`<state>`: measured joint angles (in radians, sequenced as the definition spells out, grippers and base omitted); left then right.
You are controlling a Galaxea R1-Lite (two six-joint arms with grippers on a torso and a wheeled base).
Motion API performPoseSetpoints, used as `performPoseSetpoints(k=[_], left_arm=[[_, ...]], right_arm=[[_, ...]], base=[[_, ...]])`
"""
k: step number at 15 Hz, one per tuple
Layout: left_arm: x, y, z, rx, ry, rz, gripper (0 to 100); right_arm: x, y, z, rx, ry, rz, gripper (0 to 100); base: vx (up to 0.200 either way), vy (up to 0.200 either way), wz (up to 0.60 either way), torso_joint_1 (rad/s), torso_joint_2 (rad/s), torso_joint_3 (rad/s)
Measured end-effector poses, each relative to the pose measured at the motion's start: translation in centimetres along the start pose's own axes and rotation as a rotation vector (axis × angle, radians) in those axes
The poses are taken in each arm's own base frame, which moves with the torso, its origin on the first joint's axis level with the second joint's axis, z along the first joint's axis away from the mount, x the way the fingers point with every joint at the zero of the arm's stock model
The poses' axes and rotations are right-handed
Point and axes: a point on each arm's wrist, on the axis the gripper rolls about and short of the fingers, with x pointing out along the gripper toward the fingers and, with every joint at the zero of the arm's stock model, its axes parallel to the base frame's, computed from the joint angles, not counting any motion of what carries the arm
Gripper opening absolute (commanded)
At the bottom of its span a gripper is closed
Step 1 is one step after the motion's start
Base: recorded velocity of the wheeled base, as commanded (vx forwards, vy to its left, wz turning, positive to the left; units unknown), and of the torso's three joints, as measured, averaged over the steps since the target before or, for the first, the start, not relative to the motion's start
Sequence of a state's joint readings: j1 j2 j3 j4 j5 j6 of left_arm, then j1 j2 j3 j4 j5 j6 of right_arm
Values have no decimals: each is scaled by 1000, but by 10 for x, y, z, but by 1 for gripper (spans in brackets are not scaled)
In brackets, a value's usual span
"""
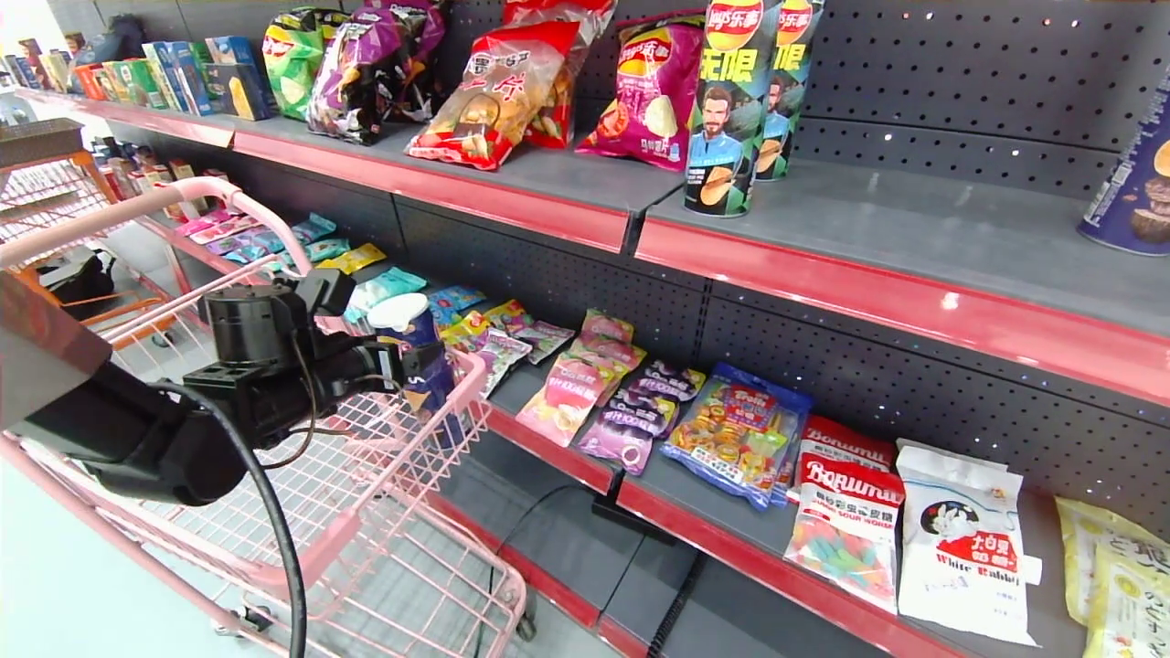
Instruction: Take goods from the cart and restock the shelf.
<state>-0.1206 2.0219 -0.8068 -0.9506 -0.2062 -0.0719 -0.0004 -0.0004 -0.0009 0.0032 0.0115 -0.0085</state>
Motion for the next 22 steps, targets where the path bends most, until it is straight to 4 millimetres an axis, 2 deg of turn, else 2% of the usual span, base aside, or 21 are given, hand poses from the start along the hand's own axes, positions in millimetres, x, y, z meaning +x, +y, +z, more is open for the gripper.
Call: performPoseSetpoints(k=[2,3,6,8,13,16,22], left_arm=[[10,-5,-2,6,2,-18,100],[14,-7,-4,7,7,-23,0],[19,-8,-10,11,21,-24,0],[16,-8,-10,11,28,-23,0],[-21,-10,0,0,58,-6,0],[-63,-12,25,-6,44,17,0],[-167,-34,67,3,-33,33,0]], right_arm=[[0,0,0,0,0,1,100],[0,0,0,0,0,0,100],[0,0,0,0,0,0,100],[0,0,0,1,-1,0,100],[0,0,0,0,-1,0,100],[0,0,0,1,-1,1,100],[0,0,0,3,-1,1,100]], base=[[0,0,0,0,0,0],[0,0,0,0,0,0],[0,0,0,0,0,0],[0,0,0,0,0,0],[0,0,0,0,0,0],[0,0,0,0,0,0],[0,0,0,0,0,0]])
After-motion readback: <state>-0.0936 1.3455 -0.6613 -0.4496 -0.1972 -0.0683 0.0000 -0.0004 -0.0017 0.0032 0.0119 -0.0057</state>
